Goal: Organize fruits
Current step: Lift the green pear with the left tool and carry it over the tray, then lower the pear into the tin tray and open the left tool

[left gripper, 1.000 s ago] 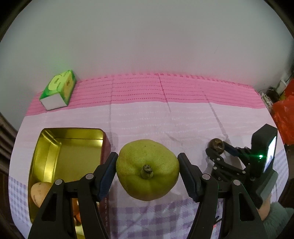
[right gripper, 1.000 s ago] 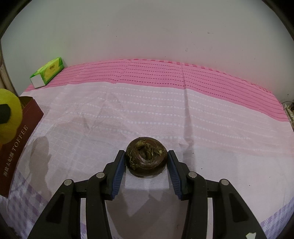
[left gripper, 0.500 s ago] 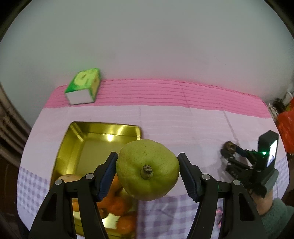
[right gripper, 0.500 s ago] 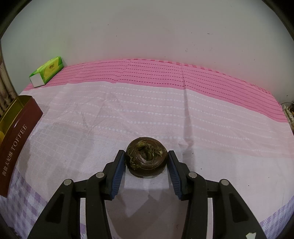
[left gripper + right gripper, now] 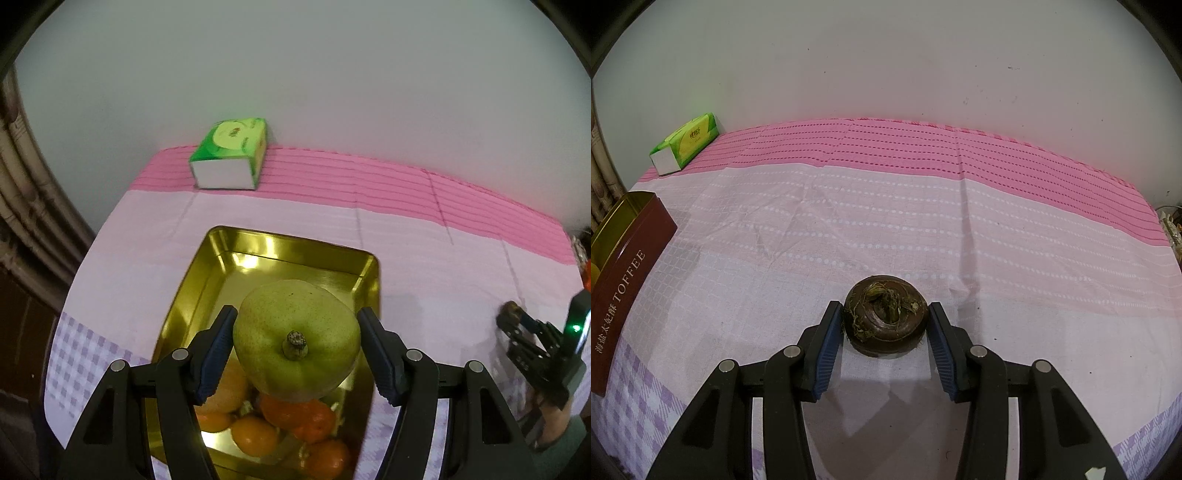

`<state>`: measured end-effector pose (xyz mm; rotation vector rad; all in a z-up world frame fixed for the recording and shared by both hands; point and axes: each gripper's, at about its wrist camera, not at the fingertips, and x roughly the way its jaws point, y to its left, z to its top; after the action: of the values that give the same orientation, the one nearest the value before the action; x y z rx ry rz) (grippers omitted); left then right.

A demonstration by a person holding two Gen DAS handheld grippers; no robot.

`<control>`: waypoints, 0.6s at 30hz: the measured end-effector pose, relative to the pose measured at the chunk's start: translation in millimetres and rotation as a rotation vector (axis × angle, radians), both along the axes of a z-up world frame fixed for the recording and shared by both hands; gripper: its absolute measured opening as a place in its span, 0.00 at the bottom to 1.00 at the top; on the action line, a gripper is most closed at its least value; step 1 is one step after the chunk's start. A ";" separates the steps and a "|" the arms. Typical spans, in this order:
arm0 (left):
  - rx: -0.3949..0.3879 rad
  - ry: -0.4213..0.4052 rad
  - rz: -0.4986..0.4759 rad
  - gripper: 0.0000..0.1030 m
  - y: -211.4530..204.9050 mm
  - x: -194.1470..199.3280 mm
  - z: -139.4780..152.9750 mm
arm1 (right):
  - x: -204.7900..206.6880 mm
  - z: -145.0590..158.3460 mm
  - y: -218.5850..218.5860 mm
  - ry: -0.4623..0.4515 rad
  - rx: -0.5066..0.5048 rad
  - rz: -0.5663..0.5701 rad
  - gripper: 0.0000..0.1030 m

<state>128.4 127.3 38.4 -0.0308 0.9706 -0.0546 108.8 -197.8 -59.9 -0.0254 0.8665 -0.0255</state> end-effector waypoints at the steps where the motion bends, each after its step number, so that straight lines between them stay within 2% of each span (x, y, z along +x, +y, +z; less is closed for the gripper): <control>1: 0.003 0.002 0.003 0.64 2.3 1.6 -1.4 | -0.1 -0.1 -0.7 0.000 0.000 0.000 0.42; 18: 0.005 0.060 0.058 0.64 34.4 34.7 -32.3 | 0.6 -0.4 -0.6 0.001 -0.002 -0.001 0.43</control>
<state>163.2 161.7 6.2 -0.0565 1.0288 0.0020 109.4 -198.4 -60.3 -0.0269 0.8674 -0.0273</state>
